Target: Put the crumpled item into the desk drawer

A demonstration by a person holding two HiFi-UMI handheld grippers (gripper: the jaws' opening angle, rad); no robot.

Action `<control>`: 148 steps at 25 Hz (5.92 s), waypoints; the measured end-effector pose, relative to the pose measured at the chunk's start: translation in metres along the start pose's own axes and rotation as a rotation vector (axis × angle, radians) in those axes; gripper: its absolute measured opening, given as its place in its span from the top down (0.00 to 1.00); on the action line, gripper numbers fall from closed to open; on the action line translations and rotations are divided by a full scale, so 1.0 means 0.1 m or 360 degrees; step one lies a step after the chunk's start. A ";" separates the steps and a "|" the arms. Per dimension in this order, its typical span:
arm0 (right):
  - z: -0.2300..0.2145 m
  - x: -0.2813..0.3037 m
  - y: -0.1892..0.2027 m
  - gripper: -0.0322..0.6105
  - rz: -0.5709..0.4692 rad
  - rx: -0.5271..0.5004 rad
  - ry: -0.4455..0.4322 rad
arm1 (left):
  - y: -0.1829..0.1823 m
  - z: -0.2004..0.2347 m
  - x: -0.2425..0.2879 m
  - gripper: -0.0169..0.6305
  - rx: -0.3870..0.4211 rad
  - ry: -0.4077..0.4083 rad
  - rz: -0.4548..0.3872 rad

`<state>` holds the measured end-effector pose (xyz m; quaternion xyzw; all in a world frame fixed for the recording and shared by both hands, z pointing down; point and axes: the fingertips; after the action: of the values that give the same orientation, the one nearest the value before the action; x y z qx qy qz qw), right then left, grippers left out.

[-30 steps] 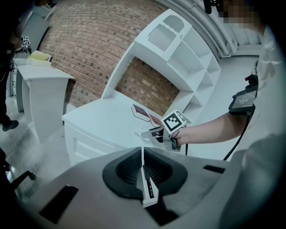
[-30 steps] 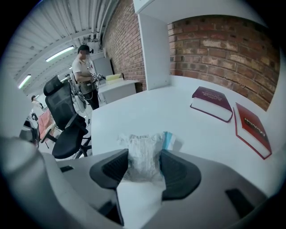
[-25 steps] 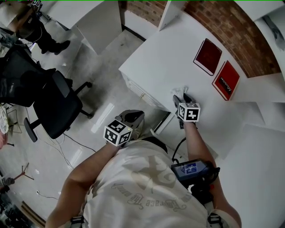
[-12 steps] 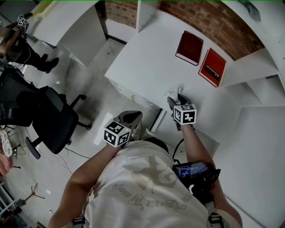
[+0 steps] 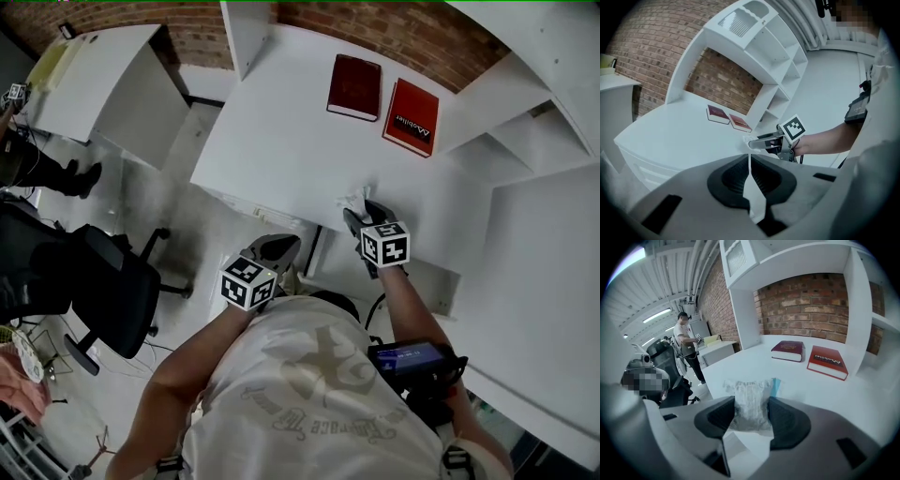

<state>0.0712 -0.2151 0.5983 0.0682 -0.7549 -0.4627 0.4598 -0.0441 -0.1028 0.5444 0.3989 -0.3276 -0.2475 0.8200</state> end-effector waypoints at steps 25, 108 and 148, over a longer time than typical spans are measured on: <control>-0.35 -0.78 0.58 0.58 -0.0048 0.0355 0.0266 | -0.01 -0.50 0.62 0.92 0.0158 0.0405 0.0196; -0.67 -0.07 2.80 0.58 0.0832 -0.0252 -0.0134 | 0.98 -0.32 1.14 0.92 -0.0054 0.0230 0.0495; -0.77 -0.06 2.83 0.53 0.0860 -0.0584 -0.0189 | 0.84 -0.28 1.23 0.92 0.0066 0.0297 0.0499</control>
<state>0.2245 -0.1016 0.8219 -0.2456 -0.6752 -0.4555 0.5257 0.0696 -0.1243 0.6414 0.3808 -0.3133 -0.0717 0.8670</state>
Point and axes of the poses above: the fingertips, and each gripper's own axes: x forward along the fingers, z to its left, y out of its underside, and after that the axes turned 5 degrees about -z, right-handed
